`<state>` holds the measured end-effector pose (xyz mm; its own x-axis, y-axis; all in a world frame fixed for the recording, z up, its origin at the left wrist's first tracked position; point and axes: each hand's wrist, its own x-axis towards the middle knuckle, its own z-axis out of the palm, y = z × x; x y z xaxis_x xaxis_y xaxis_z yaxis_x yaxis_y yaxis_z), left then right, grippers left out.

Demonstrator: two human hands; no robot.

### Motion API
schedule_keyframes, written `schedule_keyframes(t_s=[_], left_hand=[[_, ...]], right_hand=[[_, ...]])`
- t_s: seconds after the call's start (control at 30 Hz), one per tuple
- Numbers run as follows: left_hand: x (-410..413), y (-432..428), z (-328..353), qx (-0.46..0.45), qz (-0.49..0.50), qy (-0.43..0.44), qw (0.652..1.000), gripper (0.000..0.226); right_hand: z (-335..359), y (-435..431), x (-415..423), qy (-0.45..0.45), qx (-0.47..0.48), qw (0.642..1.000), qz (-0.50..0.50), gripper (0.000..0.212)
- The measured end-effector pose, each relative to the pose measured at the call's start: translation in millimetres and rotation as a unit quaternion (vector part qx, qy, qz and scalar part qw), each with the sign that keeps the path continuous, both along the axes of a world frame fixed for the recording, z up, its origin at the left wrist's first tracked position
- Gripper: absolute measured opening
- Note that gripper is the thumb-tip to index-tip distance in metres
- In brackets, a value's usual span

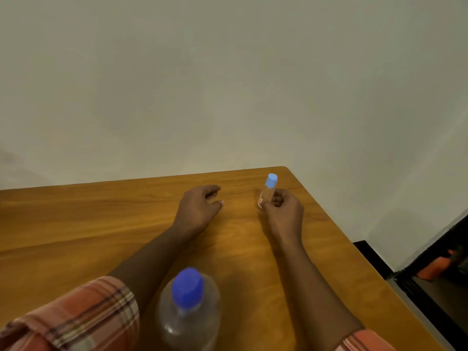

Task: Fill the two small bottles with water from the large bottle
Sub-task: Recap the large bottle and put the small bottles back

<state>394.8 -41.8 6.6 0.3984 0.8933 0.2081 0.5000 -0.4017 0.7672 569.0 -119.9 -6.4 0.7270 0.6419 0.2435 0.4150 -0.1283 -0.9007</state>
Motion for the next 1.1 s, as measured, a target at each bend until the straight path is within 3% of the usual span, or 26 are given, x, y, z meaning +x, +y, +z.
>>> schedule_keyframes(t_s=[0.27, 0.57, 0.8, 1.1], left_hand=[[61.4, 47.4, -12.7, 0.025, -0.017, 0.011, 0.999, 0.051], [71.0, 67.5, -18.1, 0.026, -0.006, -0.013, 1.000, 0.053], [54.8, 46.0, -17.1, 0.007, 0.047, -0.064, 0.997, 0.051], [-4.1, -24.6, -14.2, -0.038, 0.098, -0.117, 0.988, 0.043]], right_hand=[[-5.2, 72.8, 19.7, -0.045, -0.003, 0.999, 0.004, 0.030], [-5.5, 96.8, 24.7, -0.073, -0.020, 0.997, -0.006, 0.031], [-4.1, 79.6, 17.8, -0.073, -0.057, 0.996, -0.009, 0.058], [3.8, -13.5, -29.5, -0.022, -0.068, 0.997, -0.005, 0.052]])
